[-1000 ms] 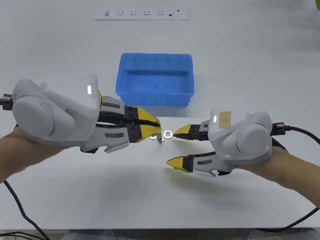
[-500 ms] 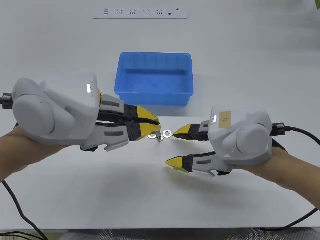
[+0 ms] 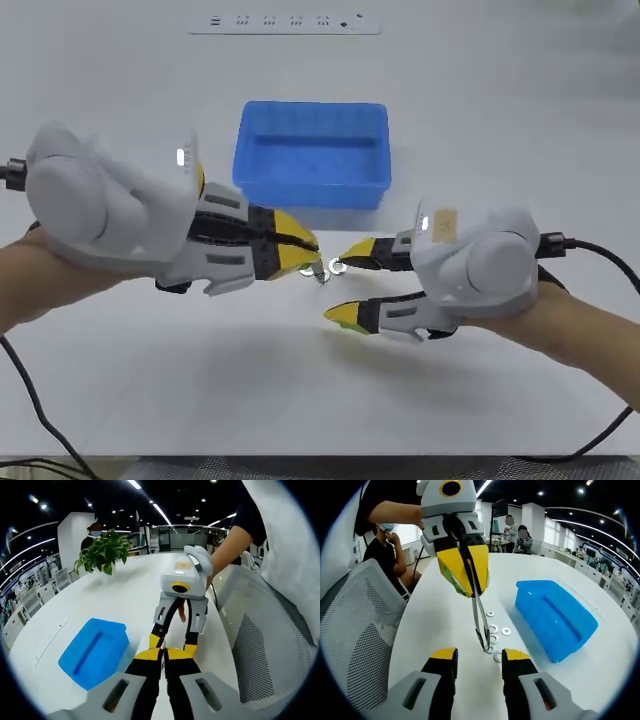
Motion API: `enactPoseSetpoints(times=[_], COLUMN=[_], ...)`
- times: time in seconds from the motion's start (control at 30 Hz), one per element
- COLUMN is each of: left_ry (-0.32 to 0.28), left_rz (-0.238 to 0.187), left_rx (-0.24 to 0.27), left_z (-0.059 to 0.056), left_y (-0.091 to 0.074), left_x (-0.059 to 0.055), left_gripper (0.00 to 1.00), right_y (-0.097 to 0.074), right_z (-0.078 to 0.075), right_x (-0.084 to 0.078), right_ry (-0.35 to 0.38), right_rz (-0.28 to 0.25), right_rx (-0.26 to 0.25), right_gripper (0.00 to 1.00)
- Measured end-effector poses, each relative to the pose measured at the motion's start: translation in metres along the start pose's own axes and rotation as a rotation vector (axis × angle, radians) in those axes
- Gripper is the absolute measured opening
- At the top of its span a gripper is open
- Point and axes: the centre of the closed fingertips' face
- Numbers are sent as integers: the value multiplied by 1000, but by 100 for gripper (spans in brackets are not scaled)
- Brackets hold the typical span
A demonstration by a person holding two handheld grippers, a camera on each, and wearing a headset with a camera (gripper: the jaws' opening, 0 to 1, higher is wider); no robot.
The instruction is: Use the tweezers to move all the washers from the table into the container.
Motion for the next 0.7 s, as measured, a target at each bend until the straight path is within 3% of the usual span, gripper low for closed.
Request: enactPoseSetpoints(times=[0.2,0.53,0.7], left_ry=[-1,-11,-10], left_rz=[19,34,33], left_rx=[-18,-33,-35], left_z=[2,3,3], left_y=[0,-1,0], left_x=[-1,-2,-1], left_gripper=[5,5,5], right_y=[5,11,13], right_z=[-5,-5,-6], right_x=[10,17,19], right_ry=[-20,-73,-90], right_rz=[-13,5,16], right_rx=[12,78,96], right_gripper=[35,16,13])
Point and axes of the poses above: the centre of the closed fingertips' face, and the gripper's own axes: y roughly forward along the fingers, z roughly to its left, x roughly out of its top, and after that the axes turned 12 degrees about x, right-handed
